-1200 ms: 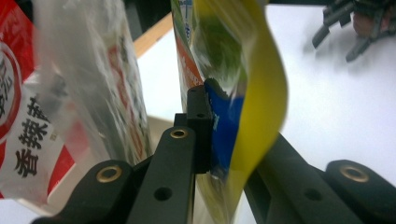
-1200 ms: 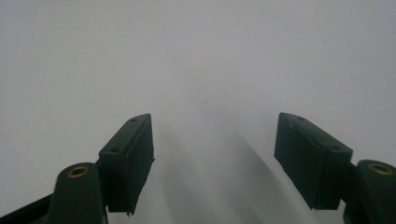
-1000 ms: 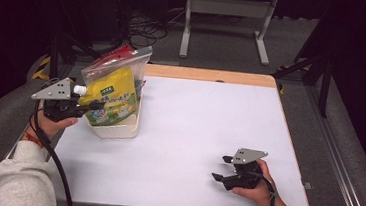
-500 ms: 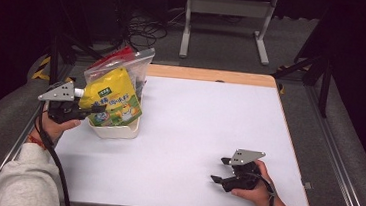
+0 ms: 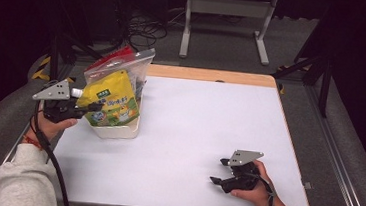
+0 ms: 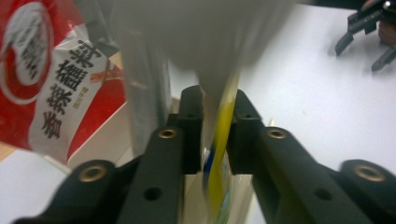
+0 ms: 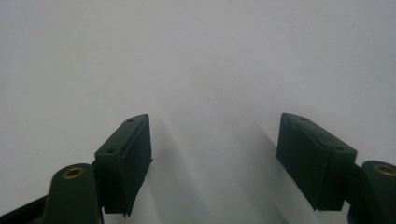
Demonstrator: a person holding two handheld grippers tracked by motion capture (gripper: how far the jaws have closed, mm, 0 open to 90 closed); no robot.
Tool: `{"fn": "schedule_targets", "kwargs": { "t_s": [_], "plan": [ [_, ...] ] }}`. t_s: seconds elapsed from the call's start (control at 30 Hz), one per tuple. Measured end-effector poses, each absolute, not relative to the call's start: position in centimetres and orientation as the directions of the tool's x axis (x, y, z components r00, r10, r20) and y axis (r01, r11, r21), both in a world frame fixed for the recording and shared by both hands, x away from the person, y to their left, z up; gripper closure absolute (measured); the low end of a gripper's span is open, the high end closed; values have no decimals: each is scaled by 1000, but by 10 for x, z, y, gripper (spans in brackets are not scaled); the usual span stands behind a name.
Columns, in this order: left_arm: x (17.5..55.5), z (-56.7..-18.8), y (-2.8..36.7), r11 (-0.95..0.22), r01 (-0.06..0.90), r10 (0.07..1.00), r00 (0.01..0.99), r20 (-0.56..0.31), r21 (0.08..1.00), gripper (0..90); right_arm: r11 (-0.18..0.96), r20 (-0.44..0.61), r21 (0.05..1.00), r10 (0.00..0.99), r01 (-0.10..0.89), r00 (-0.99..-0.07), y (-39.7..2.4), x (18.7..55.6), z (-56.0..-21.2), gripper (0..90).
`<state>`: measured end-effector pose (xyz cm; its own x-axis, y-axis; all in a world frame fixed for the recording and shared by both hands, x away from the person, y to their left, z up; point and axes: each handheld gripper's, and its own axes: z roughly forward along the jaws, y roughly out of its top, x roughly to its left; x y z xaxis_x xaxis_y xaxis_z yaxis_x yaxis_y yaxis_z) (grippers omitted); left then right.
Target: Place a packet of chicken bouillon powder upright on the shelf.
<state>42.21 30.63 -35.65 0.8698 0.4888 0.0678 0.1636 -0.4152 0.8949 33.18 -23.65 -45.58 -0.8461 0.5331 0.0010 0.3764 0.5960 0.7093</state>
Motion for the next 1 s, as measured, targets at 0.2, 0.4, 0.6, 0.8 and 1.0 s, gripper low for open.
{"fn": "schedule_targets", "kwargs": {
  "t_s": [0.2, 0.4, 0.6, 0.8, 1.0],
  "plan": [
    [419, -365, 308, -388, 165, 518, 853, 66, 907, 798, 583, 1, 723, 535, 370, -845, -237, 331, -453, 264],
    [416, -356, 311, -392, 157, 529, 845, 82, 906, 883, 582, 6, 721, 536, 375, -844, -237, 332, -453, 265],
    [414, -329, 300, -486, 143, 499, 855, 139, 862, 895, 588, 2, 718, 535, 374, -845, -237, 332, -453, 266],
    [417, -323, 294, -562, 164, 484, 860, 161, 811, 897, 589, 4, 716, 534, 375, -846, -237, 332, -454, 266],
    [425, -329, 280, -606, 189, 470, 869, 156, 773, 898, 592, 5, 714, 531, 374, -848, -236, 331, -454, 266]
  ]
}}
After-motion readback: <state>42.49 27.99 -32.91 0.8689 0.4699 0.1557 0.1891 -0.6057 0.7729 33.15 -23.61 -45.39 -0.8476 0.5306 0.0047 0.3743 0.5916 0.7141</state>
